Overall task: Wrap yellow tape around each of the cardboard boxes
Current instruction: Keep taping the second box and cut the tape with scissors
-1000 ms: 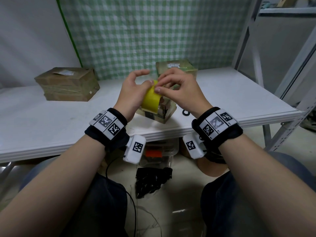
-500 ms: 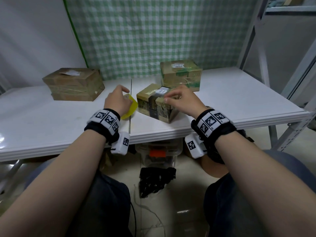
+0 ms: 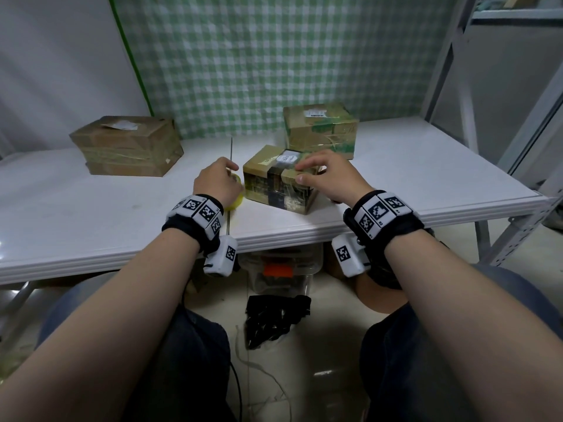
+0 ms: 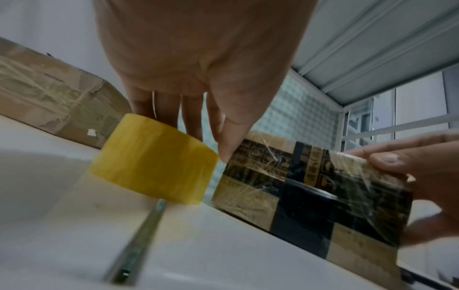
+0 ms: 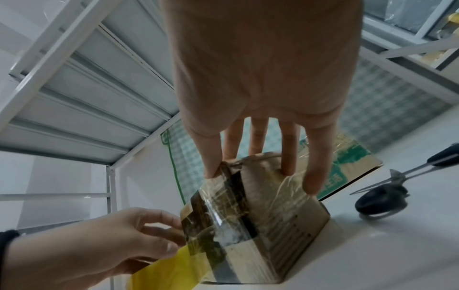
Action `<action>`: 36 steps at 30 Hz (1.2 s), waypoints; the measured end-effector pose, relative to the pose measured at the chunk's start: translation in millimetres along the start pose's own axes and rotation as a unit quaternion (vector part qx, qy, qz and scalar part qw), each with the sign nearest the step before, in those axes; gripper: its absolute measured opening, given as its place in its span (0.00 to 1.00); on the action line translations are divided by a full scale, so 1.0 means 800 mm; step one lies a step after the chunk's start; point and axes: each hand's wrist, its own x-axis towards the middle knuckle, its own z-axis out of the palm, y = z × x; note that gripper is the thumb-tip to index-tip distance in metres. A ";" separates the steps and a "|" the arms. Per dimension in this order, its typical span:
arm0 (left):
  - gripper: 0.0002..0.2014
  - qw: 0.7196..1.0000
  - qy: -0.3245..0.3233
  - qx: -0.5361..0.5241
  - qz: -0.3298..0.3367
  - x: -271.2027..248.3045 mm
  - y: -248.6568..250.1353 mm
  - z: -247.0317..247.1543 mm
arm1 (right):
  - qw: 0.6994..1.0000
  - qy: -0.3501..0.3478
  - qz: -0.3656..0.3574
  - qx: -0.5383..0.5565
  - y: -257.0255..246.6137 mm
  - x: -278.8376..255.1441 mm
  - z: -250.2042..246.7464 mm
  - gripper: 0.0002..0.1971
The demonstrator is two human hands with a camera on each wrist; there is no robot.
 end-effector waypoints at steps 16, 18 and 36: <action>0.15 0.952 0.073 -0.284 0.082 -0.023 0.044 -0.005 | 0.989 0.112 0.009 0.099 -0.016 0.000 -0.022 0.08; 0.14 0.948 0.074 -0.294 0.096 -0.024 0.047 -0.009 | 0.989 0.102 0.021 0.105 -0.020 0.000 -0.025 0.09; 0.18 0.973 -0.060 -0.212 0.064 0.002 0.053 0.014 | 0.955 -0.073 -0.033 -0.286 -0.045 0.104 -0.022 0.27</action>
